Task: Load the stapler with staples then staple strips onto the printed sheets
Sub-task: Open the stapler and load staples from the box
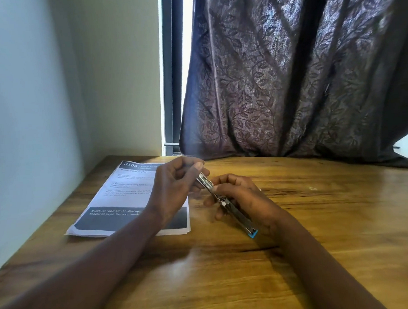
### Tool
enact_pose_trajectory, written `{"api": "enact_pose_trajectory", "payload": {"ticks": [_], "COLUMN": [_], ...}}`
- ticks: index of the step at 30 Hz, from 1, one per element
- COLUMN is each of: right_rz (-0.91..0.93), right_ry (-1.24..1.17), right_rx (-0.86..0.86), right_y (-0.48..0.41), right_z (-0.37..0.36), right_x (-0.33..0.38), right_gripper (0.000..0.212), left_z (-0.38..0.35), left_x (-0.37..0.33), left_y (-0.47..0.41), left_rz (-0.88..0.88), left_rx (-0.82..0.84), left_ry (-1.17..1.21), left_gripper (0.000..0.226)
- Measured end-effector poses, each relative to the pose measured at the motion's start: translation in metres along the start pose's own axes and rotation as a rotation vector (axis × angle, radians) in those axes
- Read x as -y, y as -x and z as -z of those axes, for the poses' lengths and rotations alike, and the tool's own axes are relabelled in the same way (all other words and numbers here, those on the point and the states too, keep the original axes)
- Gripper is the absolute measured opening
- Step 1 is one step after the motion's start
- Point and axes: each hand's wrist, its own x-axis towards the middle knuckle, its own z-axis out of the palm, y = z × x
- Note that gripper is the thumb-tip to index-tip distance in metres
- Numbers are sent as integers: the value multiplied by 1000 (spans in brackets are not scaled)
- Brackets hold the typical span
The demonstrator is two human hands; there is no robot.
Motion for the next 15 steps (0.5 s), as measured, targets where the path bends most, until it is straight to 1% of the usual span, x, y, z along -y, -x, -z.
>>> {"api": "enact_pose_trajectory", "payload": {"ticks": [2,5,8,12,15], "right_rz": [-69,-97,-108,-121,-134], "right_ry": [-21,-95,-177,-198,-224], "right_rx": [50,20,-10,-41,-57], "right_y": [0,-4,-7,-8,-8], "right_z": [-3,-9,-12,-12,-14], "right_x": [-1,-9,-16,-19,-19], "right_gripper": [12,13,16,19,21], "left_z": [-1,0,-2,-5,-4], "left_x": [0,1,4,8,10], "left_y": [1,2,4,5,4], "left_rz": [1,40,64,45,28], "left_rx": [-11,-40,-35,1,-7], "left_ry": [-7,34,47,19,-30], "left_gripper": [14,16,17,23,25]}}
